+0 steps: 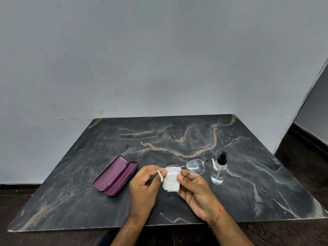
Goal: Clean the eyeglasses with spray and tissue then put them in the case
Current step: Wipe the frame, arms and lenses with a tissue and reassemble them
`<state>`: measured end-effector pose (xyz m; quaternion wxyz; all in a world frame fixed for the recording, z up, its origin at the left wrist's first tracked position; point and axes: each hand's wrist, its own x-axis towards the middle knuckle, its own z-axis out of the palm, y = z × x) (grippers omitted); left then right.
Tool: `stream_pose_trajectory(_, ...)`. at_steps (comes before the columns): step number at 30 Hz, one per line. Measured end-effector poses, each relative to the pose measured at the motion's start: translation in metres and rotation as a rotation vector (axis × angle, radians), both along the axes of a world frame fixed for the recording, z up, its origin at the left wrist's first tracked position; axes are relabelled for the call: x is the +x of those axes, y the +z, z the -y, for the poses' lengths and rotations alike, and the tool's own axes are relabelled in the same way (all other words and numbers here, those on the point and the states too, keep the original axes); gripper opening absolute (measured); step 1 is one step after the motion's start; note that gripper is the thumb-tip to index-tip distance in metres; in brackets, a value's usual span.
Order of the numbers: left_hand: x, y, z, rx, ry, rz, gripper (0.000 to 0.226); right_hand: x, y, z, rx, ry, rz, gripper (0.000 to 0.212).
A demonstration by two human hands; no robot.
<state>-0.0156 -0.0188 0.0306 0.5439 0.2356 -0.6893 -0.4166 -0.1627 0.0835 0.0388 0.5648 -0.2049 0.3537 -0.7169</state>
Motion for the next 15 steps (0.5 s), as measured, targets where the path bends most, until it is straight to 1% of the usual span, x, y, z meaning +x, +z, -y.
stream_pose_trajectory(1, 0.0000, -0.0002, -0.0001, -0.006, -0.001, 0.002, 0.016, 0.0000, -0.0009, 0.0012, -0.001, -0.023, -0.005, 0.064)
stream_pose_trajectory(2, -0.0001, -0.0007, 0.0000, -0.012, -0.001, 0.003, 0.012, 0.0007, -0.0003, 0.0020, -0.002, -0.046, -0.011, 0.072)
stream_pose_trajectory(4, -0.0006, -0.0011, -0.0001, -0.025, -0.002, 0.009, 0.007, -0.0009, -0.0030, 0.0025, -0.018, -0.064, 0.005, 0.072)
stream_pose_trajectory(8, -0.0018, -0.0006, -0.0028, -0.058, 0.005, 0.062, 0.007, -0.0028, -0.0046, -0.0016, -0.016, -0.047, 0.111, 0.046)
stream_pose_trajectory(10, -0.0017, -0.0001, -0.0025, -0.064, 0.017, 0.078, 0.006, -0.0005, -0.0001, -0.0035, -0.013, -0.006, 0.085, 0.033)
stream_pose_trajectory(13, -0.0017, 0.0024, -0.0023, -0.062, 0.032, 0.072, 0.006, 0.0005, 0.0010, -0.0034, -0.001, -0.009, 0.010, 0.027)
stream_pose_trajectory(15, -0.0014, 0.0031, -0.0032, -0.052, 0.031, 0.062, 0.007, 0.0004, -0.0005, -0.0017, -0.018, -0.013, 0.009, 0.023)
